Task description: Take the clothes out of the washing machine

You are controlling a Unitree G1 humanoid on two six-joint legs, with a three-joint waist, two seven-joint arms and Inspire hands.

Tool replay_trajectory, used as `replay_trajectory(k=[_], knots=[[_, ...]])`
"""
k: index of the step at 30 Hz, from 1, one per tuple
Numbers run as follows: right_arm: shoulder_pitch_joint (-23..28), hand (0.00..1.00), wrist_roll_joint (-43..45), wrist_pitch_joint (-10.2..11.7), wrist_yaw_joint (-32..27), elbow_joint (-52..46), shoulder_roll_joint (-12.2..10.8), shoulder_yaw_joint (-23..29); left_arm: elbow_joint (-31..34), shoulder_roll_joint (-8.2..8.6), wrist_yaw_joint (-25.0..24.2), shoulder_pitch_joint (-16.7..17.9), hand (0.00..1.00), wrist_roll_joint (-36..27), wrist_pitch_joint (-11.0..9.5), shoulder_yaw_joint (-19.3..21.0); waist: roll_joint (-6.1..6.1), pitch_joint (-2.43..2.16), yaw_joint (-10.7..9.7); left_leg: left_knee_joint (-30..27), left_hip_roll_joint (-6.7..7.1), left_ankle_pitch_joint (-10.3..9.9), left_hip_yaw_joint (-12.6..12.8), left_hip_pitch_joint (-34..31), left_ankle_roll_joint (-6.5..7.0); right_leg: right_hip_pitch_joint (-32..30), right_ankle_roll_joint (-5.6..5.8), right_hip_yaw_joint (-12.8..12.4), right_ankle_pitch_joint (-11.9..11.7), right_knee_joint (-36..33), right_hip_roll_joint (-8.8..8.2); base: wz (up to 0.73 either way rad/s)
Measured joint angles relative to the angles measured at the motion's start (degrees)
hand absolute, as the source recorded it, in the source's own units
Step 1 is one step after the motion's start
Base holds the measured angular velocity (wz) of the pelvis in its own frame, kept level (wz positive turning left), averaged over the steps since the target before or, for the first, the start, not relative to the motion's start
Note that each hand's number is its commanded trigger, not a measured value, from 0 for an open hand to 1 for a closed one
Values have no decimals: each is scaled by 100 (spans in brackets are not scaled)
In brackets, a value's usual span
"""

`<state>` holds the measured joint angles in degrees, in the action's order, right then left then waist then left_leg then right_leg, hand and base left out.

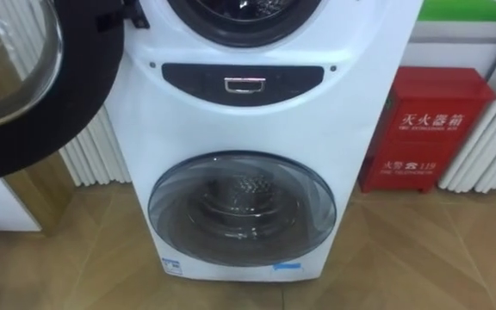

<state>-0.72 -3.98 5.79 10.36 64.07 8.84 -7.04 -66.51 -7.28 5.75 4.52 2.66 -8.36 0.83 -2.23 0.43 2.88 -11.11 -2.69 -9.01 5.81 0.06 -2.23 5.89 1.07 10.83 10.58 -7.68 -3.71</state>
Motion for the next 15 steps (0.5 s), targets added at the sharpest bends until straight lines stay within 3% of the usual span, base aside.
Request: replay_trajectory(k=[7,9,11,12,15], knots=[[88,0,162,44,-25,-185,44,400,-128,-80,-21,20,0,-960,105,853,58,8,44,23,26,-4,19,40,6,19,20,-2,12,-6,-22,1],[210,0,206,61,25,-493,131,397,-94,-209,-7,-88,0,-1254,114,1008,102,24,46,23,26,-4,18,41,7,19,19,-2,12,-10,-24,0],[291,0,439,92,46,-622,213,462,-76,-400,15,-275,0,-1350,134,1304,208,-32,44,32,30,-4,17,59,7,24,19,-50,11,-16,-27,0],[323,0,498,87,64,-656,239,491,-14,-451,18,-346,0,-1383,173,1386,235,-36,47,31,30,-4,17,64,7,30,19,-57,11,-16,-26,0],[627,0,729,76,92,-1124,277,765,369,-874,36,-739,0,-1779,183,1519,371,4,40,35,32,-3,19,166,8,125,20,-52,11,-12,-24,-2]])
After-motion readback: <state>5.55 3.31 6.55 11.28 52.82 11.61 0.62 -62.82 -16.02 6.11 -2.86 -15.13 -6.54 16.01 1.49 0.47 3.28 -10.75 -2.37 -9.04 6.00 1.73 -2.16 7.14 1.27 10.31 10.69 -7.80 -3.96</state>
